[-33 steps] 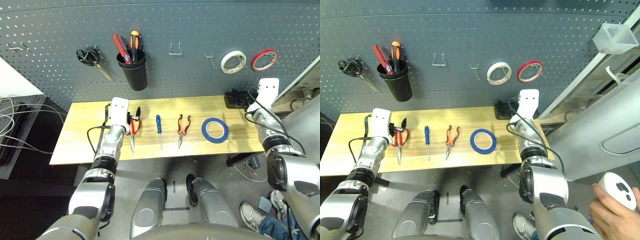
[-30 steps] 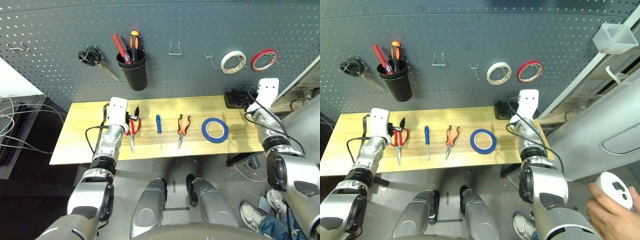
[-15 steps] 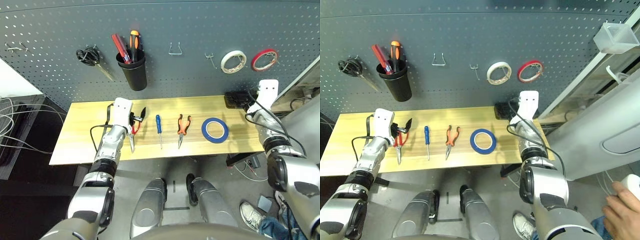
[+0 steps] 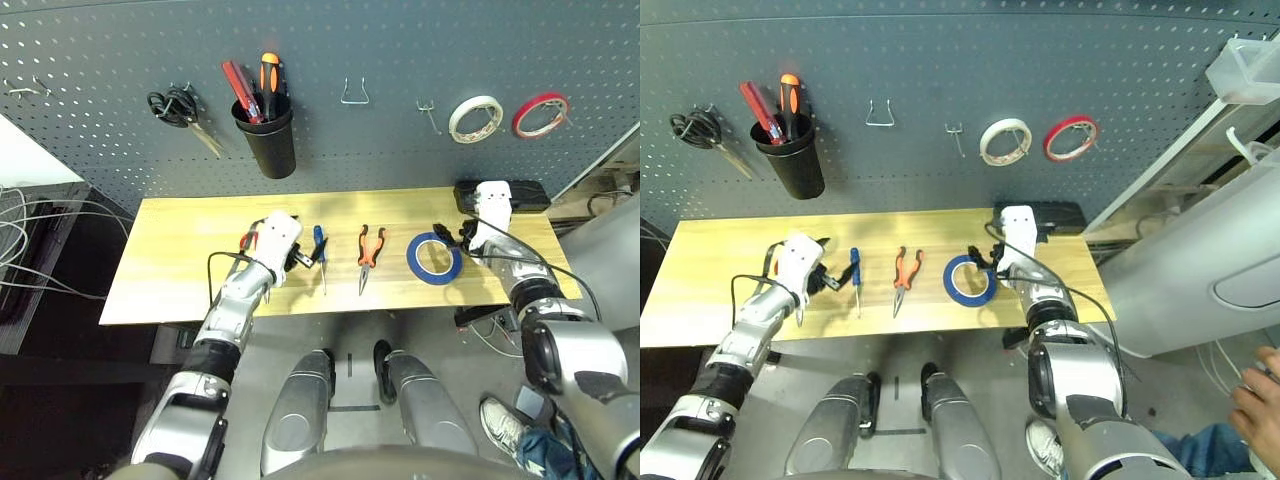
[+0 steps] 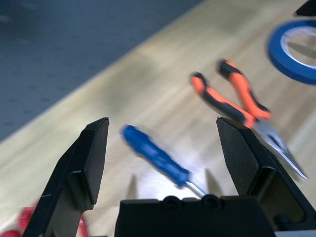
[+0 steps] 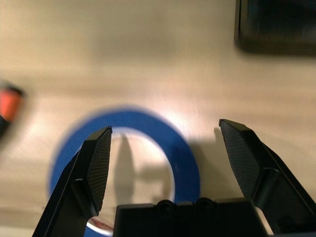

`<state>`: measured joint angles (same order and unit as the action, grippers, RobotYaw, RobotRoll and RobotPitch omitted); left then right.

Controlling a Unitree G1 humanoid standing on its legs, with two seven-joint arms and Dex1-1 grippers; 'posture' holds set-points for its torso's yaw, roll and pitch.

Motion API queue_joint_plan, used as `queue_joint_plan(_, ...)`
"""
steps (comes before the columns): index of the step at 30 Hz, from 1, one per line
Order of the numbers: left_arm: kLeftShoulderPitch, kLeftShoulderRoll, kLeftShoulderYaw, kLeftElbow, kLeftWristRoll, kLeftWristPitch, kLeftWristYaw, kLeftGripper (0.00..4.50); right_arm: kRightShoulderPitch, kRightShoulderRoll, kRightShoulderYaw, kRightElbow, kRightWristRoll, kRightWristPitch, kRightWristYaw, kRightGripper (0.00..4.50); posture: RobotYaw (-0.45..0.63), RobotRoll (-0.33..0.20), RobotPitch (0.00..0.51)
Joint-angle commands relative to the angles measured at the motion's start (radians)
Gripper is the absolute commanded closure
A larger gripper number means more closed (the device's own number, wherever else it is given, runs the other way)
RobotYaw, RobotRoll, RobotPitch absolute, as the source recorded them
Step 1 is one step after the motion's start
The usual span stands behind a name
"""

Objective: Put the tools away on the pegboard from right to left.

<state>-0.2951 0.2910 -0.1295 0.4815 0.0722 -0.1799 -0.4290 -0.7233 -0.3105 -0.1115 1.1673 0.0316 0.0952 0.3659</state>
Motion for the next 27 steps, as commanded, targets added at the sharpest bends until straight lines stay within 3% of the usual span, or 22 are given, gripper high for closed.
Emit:
queue_joint_plan(1,0.037,-0.001,-0.034,-0.039,0.016,0.005,-0.028,0.05,0.041,-0.001,0.021,-0.027,-0.019,0.05,-0.012,0.0,0.1,0.0,0.342)
queue_joint_plan(10,0.051,-0.022,-0.065,-0.073,0.012,0.018,-0.057,0.05,0.086,0.008,0.03,-0.08,-0.023,0.129,-0.068,0.0,0.1,0.0,0.354)
queue_joint_plan(21,0.037,-0.027,-0.062,-0.054,0.0,-0.052,-0.079,0.0,0.058,0.005,0.028,-0.093,-0.022,0.153,-0.092,3.72,0.09,0.0,0.322)
queue_joint_plan(27,0.02,-0.026,-0.057,-0.047,-0.017,-0.163,-0.103,0.0,0.05,-0.008,0.015,-0.13,-0.009,0.126,-0.08,3.77,0.09,0.0,0.288)
